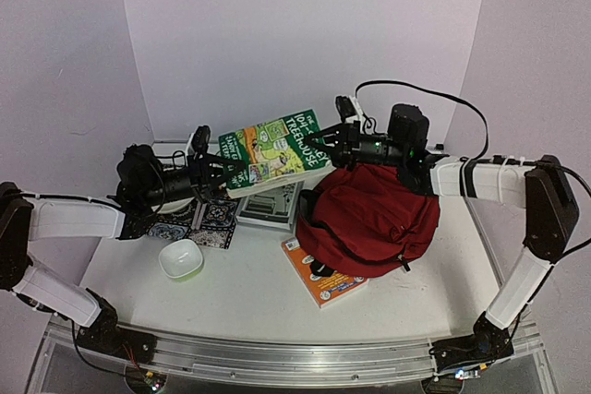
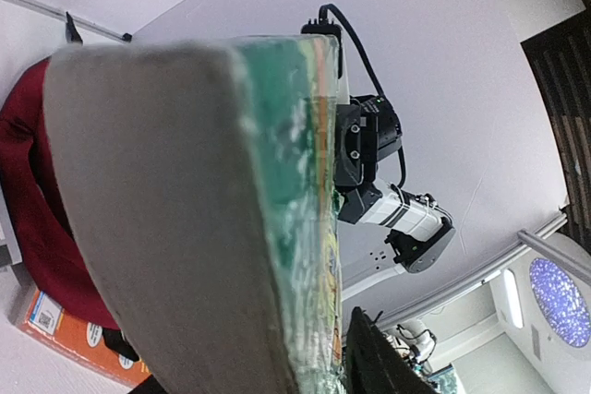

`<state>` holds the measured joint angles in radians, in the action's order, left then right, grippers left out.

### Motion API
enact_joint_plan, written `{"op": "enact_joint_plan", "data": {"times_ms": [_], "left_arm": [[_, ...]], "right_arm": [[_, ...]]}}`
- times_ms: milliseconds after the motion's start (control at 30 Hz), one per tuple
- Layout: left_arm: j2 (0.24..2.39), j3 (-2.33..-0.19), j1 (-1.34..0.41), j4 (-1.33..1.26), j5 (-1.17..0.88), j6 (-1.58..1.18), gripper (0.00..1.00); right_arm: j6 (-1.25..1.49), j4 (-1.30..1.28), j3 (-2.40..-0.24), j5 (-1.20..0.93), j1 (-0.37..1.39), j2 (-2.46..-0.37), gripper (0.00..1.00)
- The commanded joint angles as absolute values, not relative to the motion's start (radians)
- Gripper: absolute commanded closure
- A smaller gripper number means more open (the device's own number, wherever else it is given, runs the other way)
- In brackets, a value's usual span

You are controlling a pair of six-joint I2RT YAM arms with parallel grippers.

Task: Pack the student bag
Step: Pass from the right arm to the left, then open the largest pocket of the student bag.

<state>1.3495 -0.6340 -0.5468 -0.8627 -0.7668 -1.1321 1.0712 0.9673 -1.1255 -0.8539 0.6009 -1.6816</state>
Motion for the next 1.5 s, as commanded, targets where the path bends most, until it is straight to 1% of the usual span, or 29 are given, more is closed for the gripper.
{"op": "enact_joint_plan", "data": {"times_ms": [0, 67, 133, 167, 267, 400, 467, 533, 600, 733, 833, 1033, 1133, 1267, 1367, 1467], "left_arm": [[1.34, -0.612, -0.547, -0.967, -0.768, -1.177, 0.69], [1.338, -0.602, -0.546, -0.968, -0.754, -1.187, 0.84], [1.344, -0.592, -0.546, -0.968, -0.739, -1.199, 0.96], [1.347, -0.585, -0.546, -0.968, -0.73, -1.205, 0.99], [1.355, -0.561, -0.546, -0.968, -0.7, -1.22, 1.0], [1.355, -0.534, -0.545, -0.968, -0.655, -1.217, 1.0], [1.36, -0.526, -0.545, -0.967, -0.635, -1.213, 1.0], [1.368, -0.517, -0.545, -0.966, -0.622, -1.206, 1.0], [1.379, -0.51, -0.545, -0.963, -0.606, -1.199, 1.0], [1.4, -0.505, -0.542, -0.953, -0.581, -1.184, 1.0], [1.411, -0.506, -0.537, -0.944, -0.568, -1.177, 1.0], [1.424, -0.517, -0.531, -0.925, -0.559, -1.165, 1.0], [1.427, -0.518, -0.531, -0.92, -0.565, -1.164, 1.0], [1.42, -0.519, -0.531, -0.914, -0.574, -1.163, 1.0], [1.414, -0.519, -0.531, -0.912, -0.587, -1.162, 1.0], [1.409, -0.515, -0.532, -0.909, -0.597, -1.164, 1.0]], "right_arm": [[1.074, 1.098, -1.108, -0.886, 0.581, -1.701, 1.0], [1.058, 1.078, -1.092, -0.881, 0.57, -1.708, 0.98], [1.017, 1.025, -1.079, -0.872, 0.559, -1.706, 0.92], [0.965, 0.962, -1.078, -0.864, 0.557, -1.7, 0.87], [0.767, 0.658, -1.091, -0.794, 0.556, -1.65, 0.7], [0.495, 0.274, -1.123, -0.625, 0.554, -1.574, 0.53], [0.414, 0.149, -1.135, -0.547, 0.554, -1.55, 0.48], [0.362, 0.056, -1.146, -0.49, 0.555, -1.54, 0.44], [0.334, 0.005, -1.147, -0.46, 0.562, -1.534, 0.41], [0.268, -0.117, -1.162, -0.286, 0.657, -1.514, 0.29], [0.229, -0.176, -1.176, -0.124, 0.754, -1.508, 0.24], [0.187, -0.289, -1.222, 0.098, 0.9, -1.558, 0.19], [0.18, -0.355, -1.256, 0.217, 0.938, -1.605, 0.2], [0.17, -0.41, -1.287, 0.332, 0.95, -1.655, 0.27], [0.156, -0.426, -1.306, 0.364, 0.95, -1.674, 0.32], [0.148, -0.439, -1.326, 0.405, 0.95, -1.687, 0.39]]}}
